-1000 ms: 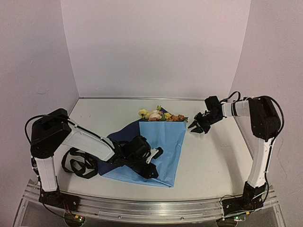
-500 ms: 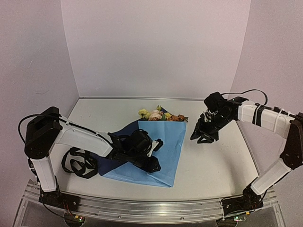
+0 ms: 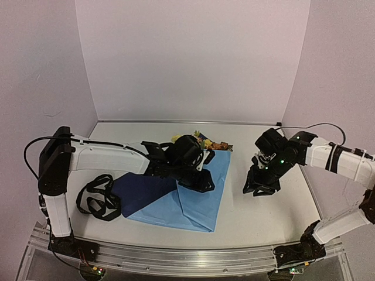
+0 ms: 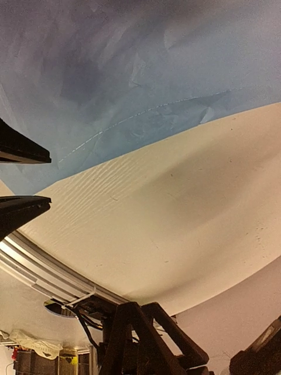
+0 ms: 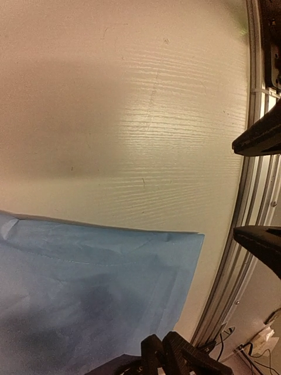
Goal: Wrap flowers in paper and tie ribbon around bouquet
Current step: Pick up the two-thirds-folded wrapping paper from the center of the board, then press the fold line on the 2/3-folded wrapping paper.
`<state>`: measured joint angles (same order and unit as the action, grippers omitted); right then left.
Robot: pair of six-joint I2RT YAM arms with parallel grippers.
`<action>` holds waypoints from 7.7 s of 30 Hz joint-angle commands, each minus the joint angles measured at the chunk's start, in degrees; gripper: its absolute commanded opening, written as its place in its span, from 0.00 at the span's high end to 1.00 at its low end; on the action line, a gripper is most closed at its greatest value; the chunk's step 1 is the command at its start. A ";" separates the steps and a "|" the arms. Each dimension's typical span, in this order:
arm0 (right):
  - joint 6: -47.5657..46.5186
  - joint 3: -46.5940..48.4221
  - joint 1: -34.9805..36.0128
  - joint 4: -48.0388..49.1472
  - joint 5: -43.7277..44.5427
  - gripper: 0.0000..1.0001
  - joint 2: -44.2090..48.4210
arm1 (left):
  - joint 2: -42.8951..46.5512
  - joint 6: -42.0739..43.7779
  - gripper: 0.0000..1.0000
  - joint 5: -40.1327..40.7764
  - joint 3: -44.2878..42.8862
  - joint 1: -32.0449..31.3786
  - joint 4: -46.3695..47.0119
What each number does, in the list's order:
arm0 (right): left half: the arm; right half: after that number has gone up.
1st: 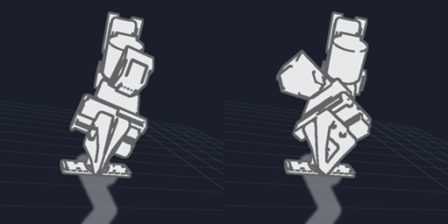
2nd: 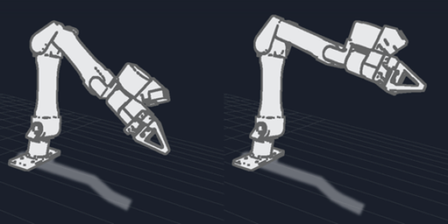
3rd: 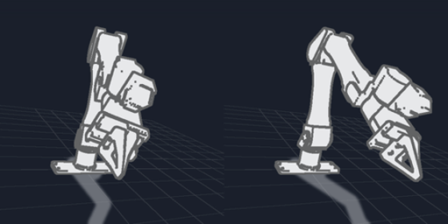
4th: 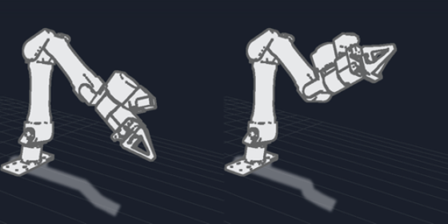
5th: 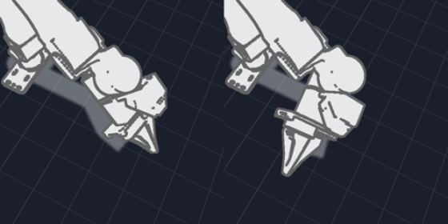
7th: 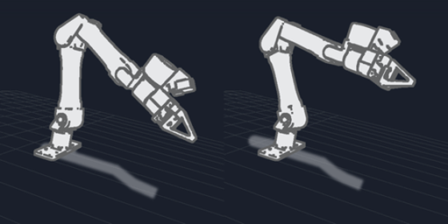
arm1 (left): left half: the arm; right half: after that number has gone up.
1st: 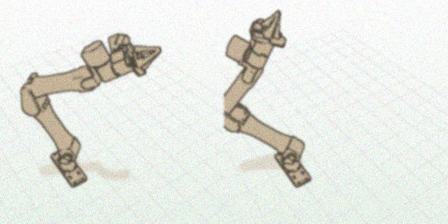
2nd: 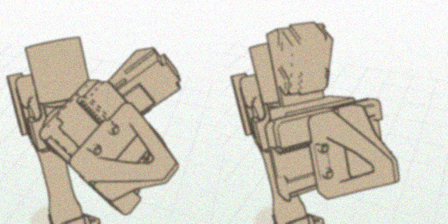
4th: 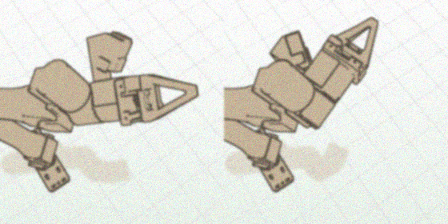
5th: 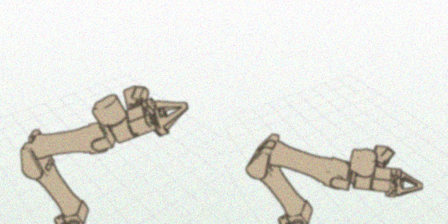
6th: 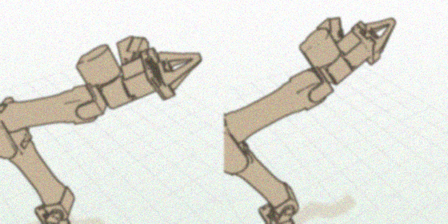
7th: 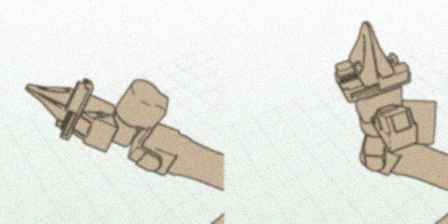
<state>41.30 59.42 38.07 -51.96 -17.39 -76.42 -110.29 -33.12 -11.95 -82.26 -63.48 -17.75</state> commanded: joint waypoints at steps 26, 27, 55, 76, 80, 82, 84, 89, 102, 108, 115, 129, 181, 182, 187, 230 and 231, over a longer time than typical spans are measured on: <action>-1.00 17.61 23.84 15.74 5.15 0.74 -30.27 | 46.87 -42.93 0.73 16.47 55.45 -3.02 4.72; -0.96 18.34 24.34 15.76 5.33 0.74 -31.05 | 47.73 -44.32 0.72 17.25 56.64 -3.26 4.94; 3.15 23.71 25.93 18.41 6.17 0.75 -41.00 | 46.00 -56.40 0.58 26.54 63.37 -3.49 7.18; -5.23 30.99 30.26 8.80 14.43 0.73 -43.47 | 58.42 -34.94 0.97 30.95 61.45 -3.51 0.07; -5.98 30.11 31.11 8.23 15.12 0.73 -43.14 | 56.83 -33.64 1.00 31.04 61.58 -3.49 3.76; -6.12 30.08 31.55 7.92 14.92 0.73 -43.47 | 55.48 -32.59 1.00 30.95 60.87 -3.46 4.98; -6.54 30.11 31.89 7.31 14.87 0.73 -43.68 | 54.94 -31.48 1.00 30.83 60.07 -3.48 6.17; -6.75 29.34 32.34 7.43 15.24 0.73 -44.11 | 55.87 -30.69 1.00 31.37 58.34 -3.55 5.81; -6.58 30.60 34.61 7.57 18.07 0.69 -48.37 | 54.68 -24.86 1.00 26.23 57.45 -4.74 13.72; -6.44 29.89 34.61 8.39 18.55 0.68 -47.98 | 52.62 -28.51 0.53 27.58 58.00 -4.89 11.85; -5.87 29.77 34.61 9.93 16.37 0.67 -47.59 | 52.22 -41.08 0.29 28.17 60.12 -4.89 8.25; -5.26 28.97 34.61 12.68 14.72 0.64 -48.04 | 59.37 -48.79 0.04 28.09 59.99 -9.14 2.78; -3.37 25.09 34.61 14.87 14.37 0.63 -48.63 | 38.30 -49.82 1.00 41.45 66.45 -9.97 23.44; -3.29 25.06 34.61 14.87 14.32 0.62 -48.69 | 38.60 -47.54 1.00 41.80 65.60 -10.06 22.83; -2.92 25.58 34.61 14.49 14.14 0.60 -49.07 | 38.70 -37.26 1.00 44.33 60.00 -11.76 20.83; -8.08 13.41 27.73 27.74 -6.52 0.62 -29.19 | 38.49 -24.38 1.00 44.97 53.81 -16.23 23.50; -7.52 12.91 27.51 28.88 -6.53 0.64 -29.37 | 38.61 -24.48 1.00 44.96 54.02 -16.23 23.55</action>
<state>30.19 73.61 66.61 -27.57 -21.39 -107.00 -72.12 -56.76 32.16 -28.63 -79.46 4.54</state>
